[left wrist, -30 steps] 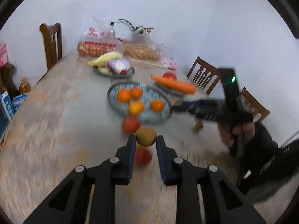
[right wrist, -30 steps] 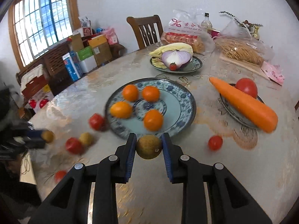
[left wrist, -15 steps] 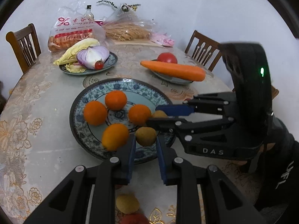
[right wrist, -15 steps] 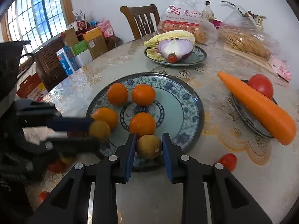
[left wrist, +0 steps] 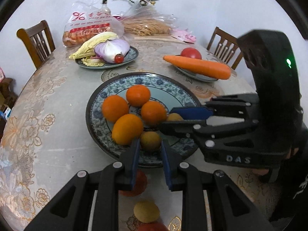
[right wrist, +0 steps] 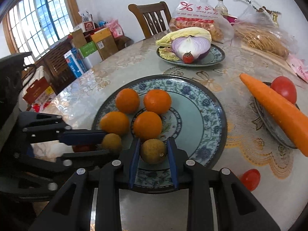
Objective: Organize fruits
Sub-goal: 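Carry the brown pear with the right tool onto the plate while the left tool carries a small fruit there, then open both tools to release the fruits on the plate, then grasp a small brown pear with the left tool while the right tool grasps a yellow-brown fruit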
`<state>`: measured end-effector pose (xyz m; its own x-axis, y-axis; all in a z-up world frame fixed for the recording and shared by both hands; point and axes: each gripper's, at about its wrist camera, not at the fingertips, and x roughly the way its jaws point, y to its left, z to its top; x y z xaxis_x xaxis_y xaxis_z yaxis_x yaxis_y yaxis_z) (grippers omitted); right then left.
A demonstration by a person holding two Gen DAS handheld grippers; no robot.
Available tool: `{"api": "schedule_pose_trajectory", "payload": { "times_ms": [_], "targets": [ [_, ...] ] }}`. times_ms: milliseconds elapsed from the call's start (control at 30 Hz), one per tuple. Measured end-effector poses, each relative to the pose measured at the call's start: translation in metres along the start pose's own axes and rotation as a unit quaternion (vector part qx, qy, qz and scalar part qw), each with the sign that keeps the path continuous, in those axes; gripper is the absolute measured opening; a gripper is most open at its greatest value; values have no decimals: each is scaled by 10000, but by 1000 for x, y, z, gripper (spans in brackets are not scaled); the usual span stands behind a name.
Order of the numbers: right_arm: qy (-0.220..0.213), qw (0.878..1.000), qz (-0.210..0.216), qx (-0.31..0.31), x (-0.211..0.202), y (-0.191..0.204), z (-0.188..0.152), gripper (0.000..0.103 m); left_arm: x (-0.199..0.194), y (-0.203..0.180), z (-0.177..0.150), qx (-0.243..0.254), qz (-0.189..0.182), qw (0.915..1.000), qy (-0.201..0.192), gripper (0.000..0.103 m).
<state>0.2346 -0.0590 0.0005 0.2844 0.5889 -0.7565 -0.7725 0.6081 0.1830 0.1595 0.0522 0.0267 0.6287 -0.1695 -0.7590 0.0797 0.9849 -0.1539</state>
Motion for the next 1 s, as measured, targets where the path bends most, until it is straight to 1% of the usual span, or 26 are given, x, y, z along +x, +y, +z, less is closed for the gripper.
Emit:
{"api": "schedule_pose_trajectory", "payload": {
  "times_ms": [100,233,267,367,467,600,667,767,900,1000],
  "targets": [
    [23,9999,157,36,1,0,0,30,-7,-1,0,-15,-79,9999,-142,24],
    [81,9984,521,213,-3,-4,-2,45,-21,-4,1,-23,-57,9994,-331,25],
    [61,9982,546,246,-5,-5,-2,46,-25,-4,0,-32,-34,9993,-360,25],
    [-73,9983,499,285,-17,-5,-3,48,-38,-5,-5,-79,28,9990,-434,26],
    [-188,9984,418,322,-30,-7,-5,49,-56,-5,-15,-111,127,9982,-568,33],
    [-273,9977,328,526,-41,-13,-11,51,-78,-1,-30,-230,349,9966,-703,34],
    [-267,9966,380,677,-44,-15,-14,51,-87,4,-39,-367,382,9958,-741,36],
    [-309,9965,424,652,-52,-9,-19,51,-96,4,-50,-449,433,9954,-727,37],
    [-311,9977,395,448,-64,9,-33,51,-106,2,-66,-515,351,9952,-755,37],
    [-269,9981,383,409,-70,18,-45,51,-112,-3,-74,-508,319,9952,-776,37]
  ]
}}
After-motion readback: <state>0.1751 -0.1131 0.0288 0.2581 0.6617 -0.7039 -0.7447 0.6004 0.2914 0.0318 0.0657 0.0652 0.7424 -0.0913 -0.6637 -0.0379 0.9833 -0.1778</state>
